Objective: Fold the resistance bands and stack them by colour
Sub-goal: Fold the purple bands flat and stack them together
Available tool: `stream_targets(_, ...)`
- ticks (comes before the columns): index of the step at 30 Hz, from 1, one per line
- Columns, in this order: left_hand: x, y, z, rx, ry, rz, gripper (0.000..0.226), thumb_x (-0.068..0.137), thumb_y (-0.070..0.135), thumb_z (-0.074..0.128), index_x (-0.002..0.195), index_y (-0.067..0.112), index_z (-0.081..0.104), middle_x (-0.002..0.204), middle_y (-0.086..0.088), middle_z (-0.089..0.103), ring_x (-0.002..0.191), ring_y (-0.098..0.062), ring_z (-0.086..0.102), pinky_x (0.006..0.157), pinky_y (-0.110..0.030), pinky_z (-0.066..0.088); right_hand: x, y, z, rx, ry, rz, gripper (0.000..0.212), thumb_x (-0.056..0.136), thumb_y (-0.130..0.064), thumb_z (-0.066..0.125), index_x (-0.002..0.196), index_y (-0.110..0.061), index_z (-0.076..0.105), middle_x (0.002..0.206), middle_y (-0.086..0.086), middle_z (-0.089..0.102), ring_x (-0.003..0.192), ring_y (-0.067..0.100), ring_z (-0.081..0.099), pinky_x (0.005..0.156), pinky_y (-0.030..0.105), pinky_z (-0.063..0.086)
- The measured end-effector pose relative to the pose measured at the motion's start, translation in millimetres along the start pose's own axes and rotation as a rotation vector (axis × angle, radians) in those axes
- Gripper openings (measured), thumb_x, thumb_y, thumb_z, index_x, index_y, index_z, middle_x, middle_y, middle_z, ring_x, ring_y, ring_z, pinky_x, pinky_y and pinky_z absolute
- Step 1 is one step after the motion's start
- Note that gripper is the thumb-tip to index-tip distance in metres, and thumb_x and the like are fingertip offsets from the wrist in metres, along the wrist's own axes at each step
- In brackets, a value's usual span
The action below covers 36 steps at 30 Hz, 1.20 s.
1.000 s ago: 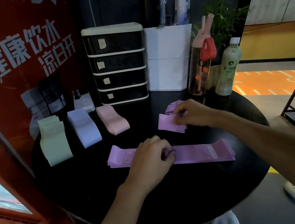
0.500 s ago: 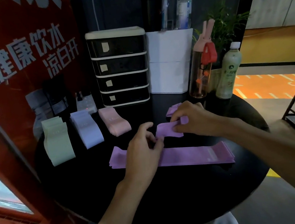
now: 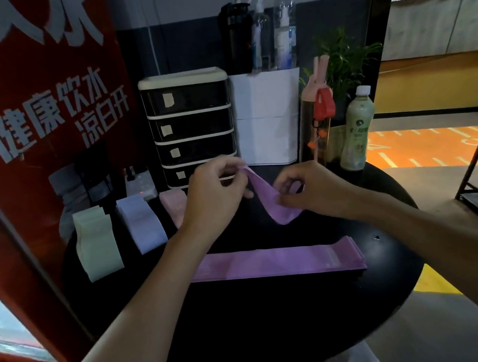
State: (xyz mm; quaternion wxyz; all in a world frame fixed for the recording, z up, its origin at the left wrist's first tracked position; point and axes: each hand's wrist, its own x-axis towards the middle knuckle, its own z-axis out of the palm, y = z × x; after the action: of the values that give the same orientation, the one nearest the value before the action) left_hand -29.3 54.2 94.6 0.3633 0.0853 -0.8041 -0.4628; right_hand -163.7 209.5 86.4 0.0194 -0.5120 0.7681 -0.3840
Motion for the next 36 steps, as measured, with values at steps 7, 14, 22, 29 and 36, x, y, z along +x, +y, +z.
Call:
stream_targets(7,15,13,-11,0.036,0.062,0.155,0.02,0.091,0.013,0.066,0.086,0.032,0.069,0.081,0.015,0.07,0.079,-0.002,0.069,0.079,-0.026,0.057,-9,0,8,0.056,0.032,0.0,0.008,0.084,-0.006,0.072,0.083,-0.014,0.07,0.085,0.002,0.072,0.074,0.006,0.063,0.068,0.014,0.049)
stream_targets(14,22,25,-20,0.102,-0.007,0.265,0.027,0.089,-0.008,0.059,0.092,0.016,0.07,0.086,0.01,0.069,0.074,-0.004,0.065,0.069,-0.016,0.053,8,-13,12,0.265,0.142,0.087,0.04,0.087,-0.016,0.07,0.123,-0.02,0.052,0.111,-0.001,0.064,0.102,0.01,0.061,0.081,0.015,0.052)
stream_targets(22,27,38,-24,0.103,-0.028,0.313,0.025,0.089,-0.004,0.063,0.098,0.018,0.068,0.09,0.01,0.068,0.079,0.001,0.063,0.072,-0.015,0.051,16,-36,4,0.507,0.151,0.059,0.022,0.088,-0.004,0.067,0.111,-0.005,0.065,0.089,0.005,0.072,0.08,0.006,0.068,0.072,0.018,0.052)
stream_targets(29,32,48,-30,0.047,0.079,0.238,0.024,0.088,-0.001,0.067,0.108,0.012,0.069,0.086,0.011,0.069,0.078,0.001,0.067,0.073,-0.021,0.058,13,-44,1,0.563,0.057,0.11,0.018,0.089,-0.007,0.068,0.105,-0.002,0.061,0.083,0.007,0.072,0.067,0.011,0.067,0.061,0.026,0.053)
stream_targets(36,39,59,-43,0.042,0.141,0.256,0.015,0.088,0.001,0.068,0.093,0.015,0.069,0.082,0.0,0.072,0.075,-0.013,0.07,0.067,-0.027,0.06,5,-38,9,0.504,-0.005,0.178,0.02,0.088,-0.007,0.069,0.104,0.003,0.064,0.1,0.015,0.074,0.1,0.036,0.067,0.094,0.06,0.049)
